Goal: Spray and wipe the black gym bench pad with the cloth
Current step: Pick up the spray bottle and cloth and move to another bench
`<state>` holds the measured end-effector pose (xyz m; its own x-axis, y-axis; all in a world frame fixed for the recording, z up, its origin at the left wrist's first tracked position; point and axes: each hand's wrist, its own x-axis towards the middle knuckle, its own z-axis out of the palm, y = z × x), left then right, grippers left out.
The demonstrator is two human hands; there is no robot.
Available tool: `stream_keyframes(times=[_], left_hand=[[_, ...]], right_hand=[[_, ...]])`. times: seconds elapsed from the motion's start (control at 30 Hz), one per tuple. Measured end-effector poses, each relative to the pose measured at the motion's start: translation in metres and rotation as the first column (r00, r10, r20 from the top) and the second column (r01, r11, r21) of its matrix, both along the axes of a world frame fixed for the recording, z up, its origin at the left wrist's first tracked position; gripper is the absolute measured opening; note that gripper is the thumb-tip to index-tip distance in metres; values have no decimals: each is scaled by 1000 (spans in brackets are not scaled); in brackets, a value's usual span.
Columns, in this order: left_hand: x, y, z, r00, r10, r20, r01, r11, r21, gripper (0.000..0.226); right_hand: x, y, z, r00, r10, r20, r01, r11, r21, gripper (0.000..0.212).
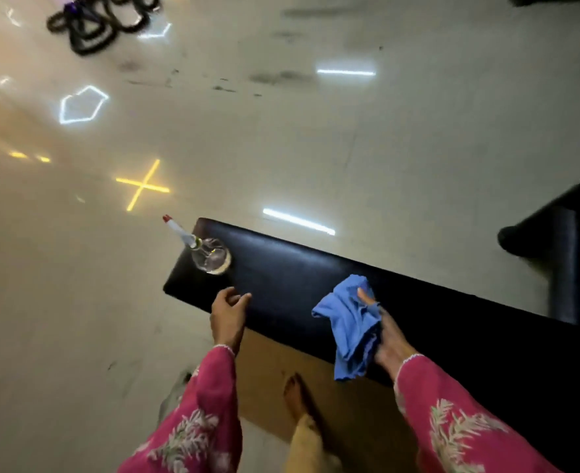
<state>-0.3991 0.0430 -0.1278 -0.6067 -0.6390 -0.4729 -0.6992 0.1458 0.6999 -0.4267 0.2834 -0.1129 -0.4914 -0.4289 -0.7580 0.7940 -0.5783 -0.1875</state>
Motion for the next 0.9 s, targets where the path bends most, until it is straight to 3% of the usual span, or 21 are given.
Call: stream_keyframes(times=[0.1, 0.27, 0.33, 0.47, 0.6, 0.73, 0.9], left_hand=[[-23, -64, -9, 994, 104, -32, -103, 993, 54, 55], [-69, -139, -42, 997, 78, 0, -77, 981, 181, 82], [-84, -151, -55, 1000, 23, 0, -23, 978, 209, 72], [-106, -156, -63, 994, 94, -53, -84, 982, 168, 43], [-107, -148, -55, 990, -130, -44, 126, 988, -83, 28], [-110, -115, -18, 947, -319, -48, 311, 942, -126, 32], [-112, -29, 55, 776, -618, -131, 606, 786, -119, 28]], right_hand=[[-19, -69, -17, 985, 172, 0, -171, 980, 105, 40], [-36, -148, -44, 980, 196, 15, -195, 958, 211, 62], [-38, -162, -56, 984, 176, 12, -174, 957, 230, 68], [-38, -170, -67, 992, 127, 21, -129, 973, 194, 60], [-37, -161, -60, 993, 106, 59, -116, 966, 233, 53], [-31, -139, -30, 997, -38, 69, 26, 985, 168, 41], [-7, -80, 32, 974, -227, -12, 225, 956, 186, 35]])
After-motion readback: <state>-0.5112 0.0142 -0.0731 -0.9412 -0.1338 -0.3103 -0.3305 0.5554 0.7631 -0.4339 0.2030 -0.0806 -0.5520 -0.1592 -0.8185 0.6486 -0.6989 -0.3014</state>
